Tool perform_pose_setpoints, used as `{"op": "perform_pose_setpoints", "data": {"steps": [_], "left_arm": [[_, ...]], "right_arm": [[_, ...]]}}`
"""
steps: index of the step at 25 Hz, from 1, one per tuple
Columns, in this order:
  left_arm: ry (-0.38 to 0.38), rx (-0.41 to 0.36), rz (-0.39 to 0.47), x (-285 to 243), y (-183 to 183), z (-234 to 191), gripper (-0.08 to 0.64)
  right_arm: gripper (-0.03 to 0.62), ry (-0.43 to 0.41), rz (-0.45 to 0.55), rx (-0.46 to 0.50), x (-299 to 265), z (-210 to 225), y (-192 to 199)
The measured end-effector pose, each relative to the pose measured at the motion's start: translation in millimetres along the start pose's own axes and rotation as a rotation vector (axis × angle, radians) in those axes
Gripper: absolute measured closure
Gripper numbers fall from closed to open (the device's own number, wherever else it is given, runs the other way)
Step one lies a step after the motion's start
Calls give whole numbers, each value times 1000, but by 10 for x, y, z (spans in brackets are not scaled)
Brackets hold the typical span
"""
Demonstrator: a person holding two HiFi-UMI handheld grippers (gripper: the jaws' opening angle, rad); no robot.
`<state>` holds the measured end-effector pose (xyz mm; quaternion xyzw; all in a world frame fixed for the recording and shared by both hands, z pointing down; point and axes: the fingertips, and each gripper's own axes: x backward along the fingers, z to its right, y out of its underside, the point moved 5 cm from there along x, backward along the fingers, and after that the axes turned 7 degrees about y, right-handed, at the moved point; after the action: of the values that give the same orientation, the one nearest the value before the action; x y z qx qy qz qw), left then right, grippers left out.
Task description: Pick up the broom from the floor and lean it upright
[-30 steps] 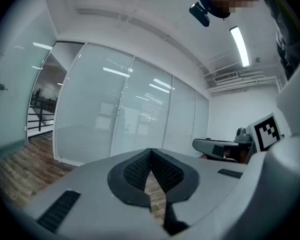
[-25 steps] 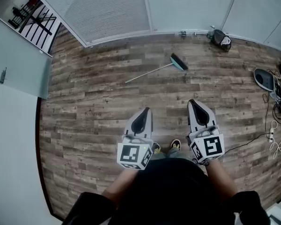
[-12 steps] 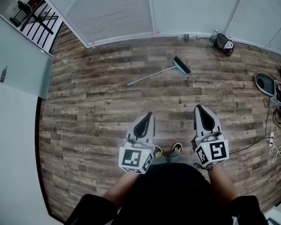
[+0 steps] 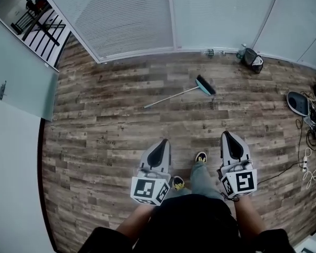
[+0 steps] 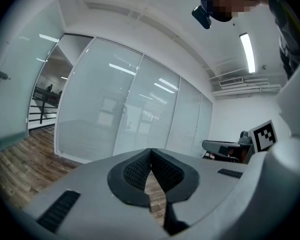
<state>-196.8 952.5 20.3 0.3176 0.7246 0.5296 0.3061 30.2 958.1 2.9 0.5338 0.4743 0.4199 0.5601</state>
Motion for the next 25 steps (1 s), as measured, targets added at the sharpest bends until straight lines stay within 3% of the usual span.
{"op": "perform_pose_setpoints", "data": {"steps": [10,17,21,25], "left_arm": [[-10,-50,-30,-1465,-233,-551,537],[-95,-47,-52,-2671,-549,-1017,537],[-156,-55,-40,-3133,-646,-1362,537],[-213,-40,-54,-3313,-652,-1773,537]], "right_arm": [[571,-13,31,-17,-1489,762,99],[571,-83,-14,-28,-2790,1467,41],[571,-145,-36,-1,-3483,1606,73],[571,-220,-76,28,-4002,1457,146]]}}
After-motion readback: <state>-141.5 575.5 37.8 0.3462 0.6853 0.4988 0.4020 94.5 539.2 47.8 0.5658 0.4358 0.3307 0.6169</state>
